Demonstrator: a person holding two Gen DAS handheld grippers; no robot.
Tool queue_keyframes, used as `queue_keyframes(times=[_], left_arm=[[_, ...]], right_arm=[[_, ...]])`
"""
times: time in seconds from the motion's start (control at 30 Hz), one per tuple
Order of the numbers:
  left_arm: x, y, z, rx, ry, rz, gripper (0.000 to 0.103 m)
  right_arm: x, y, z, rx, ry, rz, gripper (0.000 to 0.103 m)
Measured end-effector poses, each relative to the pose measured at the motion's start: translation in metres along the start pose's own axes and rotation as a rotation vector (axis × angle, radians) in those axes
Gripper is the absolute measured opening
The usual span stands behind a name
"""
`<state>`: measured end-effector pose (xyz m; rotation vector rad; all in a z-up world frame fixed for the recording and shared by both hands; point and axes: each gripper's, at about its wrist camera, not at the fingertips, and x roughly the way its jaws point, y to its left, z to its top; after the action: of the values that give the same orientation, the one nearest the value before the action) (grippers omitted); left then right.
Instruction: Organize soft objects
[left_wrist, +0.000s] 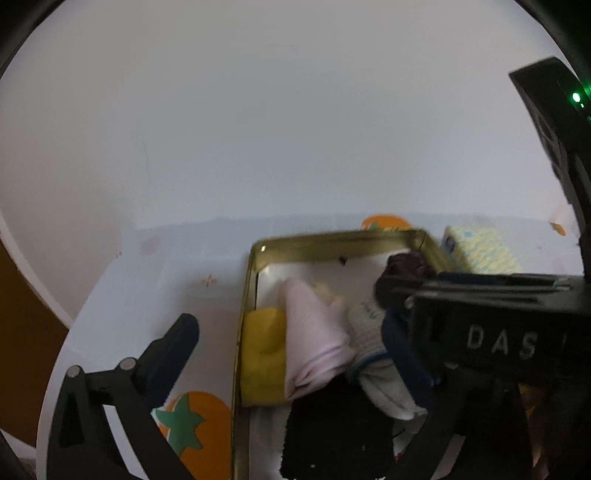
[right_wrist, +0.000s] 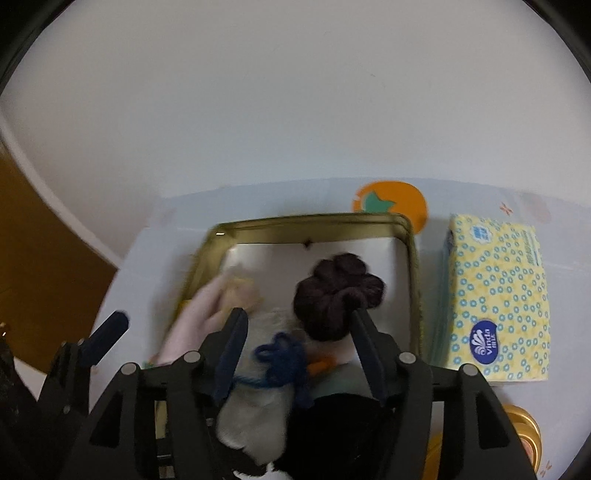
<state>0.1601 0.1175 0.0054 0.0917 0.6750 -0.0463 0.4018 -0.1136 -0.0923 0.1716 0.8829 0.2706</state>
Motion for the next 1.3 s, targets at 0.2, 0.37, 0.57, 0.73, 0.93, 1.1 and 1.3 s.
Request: queue_keyframes(times=[0.2,0.37,0.57,0.73,0.93,1.1,1.3], left_arm=[[-0.017,-0.001,-0.001,0.028,-0.123,0.051,0.103],[-0.017,-0.002,0.001,0.031,-0.13,0.047,0.103],[-0.009,-0.003,-0.003,0.029,-0.073,0.047,0.103],[0.003,-0.005,-0.006,0.035,-0.023,0.067,0.103],[0.004,-0.009,-0.009,0.049,-0.009,0.085,0.103],[-0.002,-0.009,-0.011,0.046,-0.055,0.104,0.103],[-0.026,-0.003,-0.013,-0.018,-0.174,0.086,0.103]], right_arm=[[-0.015,-0.013,-0.011,0.144,-0.072,0.3,0.061],[-0.032,-0.014,-0.022,0.131,-0.187,0.231,0.061],[-0.055,-0.001,-0.045,0.069,-0.381,-0.088,0.061],[-0.066,0.006,-0.063,0.042,-0.456,-0.211,0.061],[-0.073,0.004,-0.08,0.053,-0.503,-0.206,0.062],[-0.095,0.006,-0.091,0.038,-0.58,-0.183,0.062],[-0.104,0.015,-0.112,-0.036,-0.659,-0.152,0.063]])
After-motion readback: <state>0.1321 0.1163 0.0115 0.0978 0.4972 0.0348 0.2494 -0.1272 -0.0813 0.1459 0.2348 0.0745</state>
